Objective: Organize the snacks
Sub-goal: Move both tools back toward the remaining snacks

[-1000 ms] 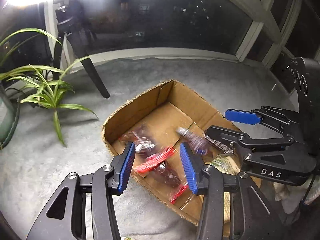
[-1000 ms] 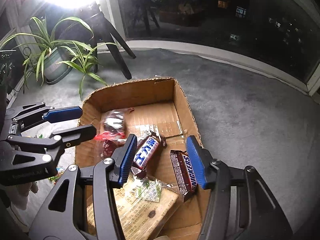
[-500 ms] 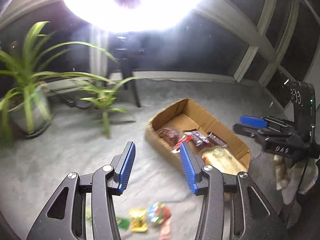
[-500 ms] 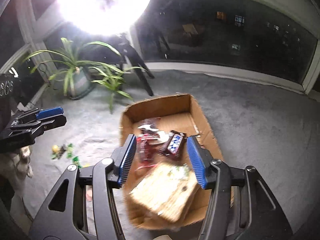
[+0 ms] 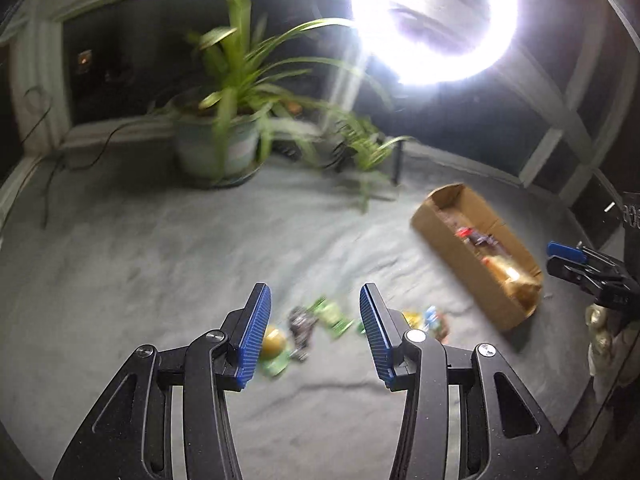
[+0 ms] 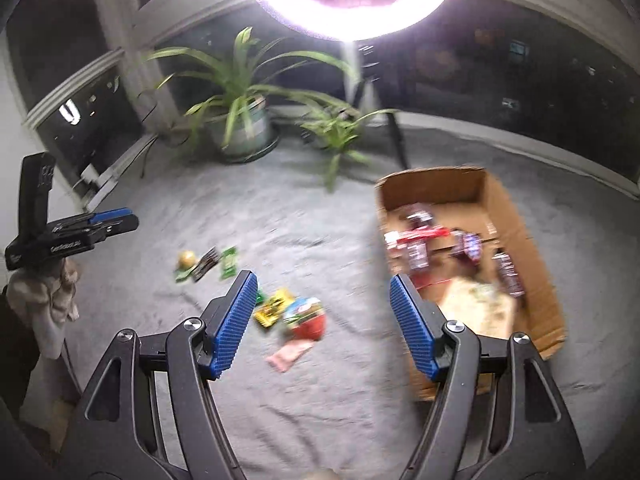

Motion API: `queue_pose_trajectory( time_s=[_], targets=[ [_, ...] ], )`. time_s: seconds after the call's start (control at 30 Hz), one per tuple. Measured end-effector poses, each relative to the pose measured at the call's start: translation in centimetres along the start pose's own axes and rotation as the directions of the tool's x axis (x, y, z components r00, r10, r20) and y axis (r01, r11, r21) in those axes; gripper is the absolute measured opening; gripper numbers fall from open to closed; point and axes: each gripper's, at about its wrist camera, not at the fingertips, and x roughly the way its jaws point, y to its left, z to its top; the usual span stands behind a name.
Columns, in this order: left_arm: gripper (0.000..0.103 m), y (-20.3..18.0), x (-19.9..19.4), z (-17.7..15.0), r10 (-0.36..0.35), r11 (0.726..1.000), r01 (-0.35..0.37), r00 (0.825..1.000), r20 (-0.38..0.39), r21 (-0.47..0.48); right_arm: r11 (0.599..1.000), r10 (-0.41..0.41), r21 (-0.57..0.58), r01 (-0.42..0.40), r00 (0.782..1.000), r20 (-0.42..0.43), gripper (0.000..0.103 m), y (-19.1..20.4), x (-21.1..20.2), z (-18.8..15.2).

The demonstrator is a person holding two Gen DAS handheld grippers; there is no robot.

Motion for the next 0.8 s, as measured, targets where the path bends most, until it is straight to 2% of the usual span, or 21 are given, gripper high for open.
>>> queue_pose_trajectory(
  time_s=[0.23,0.33,0.4,0.47,0.5,0.8],
  targets=[
    [0.045,2.1,1.7,-2.5,0.02,0.999,-0.022,0.998,-0.066,-0.028,0.997,0.05,-0.053,-0.054,0.996,-0.078,0.069,3.2,3.8,-0.5],
    [0.045,2.4,2.8,-3.3,0.017,0.999,-0.021,0.996,-0.091,-0.043,0.994,0.06,-0.089,-0.07,0.991,-0.117,0.061,4.2,5.7,-0.5],
    [0.045,2.4,3.5,-3.8,0.034,0.998,-0.039,0.992,-0.12,-0.041,0.99,0.064,-0.113,-0.081,0.987,-0.146,0.06,4.9,7.1,-0.6],
    [0.045,2.3,4.5,-4.1,0.037,0.998,-0.043,0.991,-0.132,-0.046,0.986,0.064,-0.139,-0.09,0.982,-0.18,0.045,5.5,8.6,-0.7],
    [0.045,2.4,4.9,-4.4,0.038,0.998,-0.045,0.99,-0.139,-0.046,0.984,0.064,-0.148,-0.094,0.979,-0.194,0.044,5.8,9.3,-0.7],
    [0.041,3.1,7.3,-4.9,0.058,0.995,-0.069,0.986,-0.158,-0.068,0.959,0.04,-0.255,-0.122,0.952,-0.304,0.043,8.2,14.9,-1.4]
  ],
)
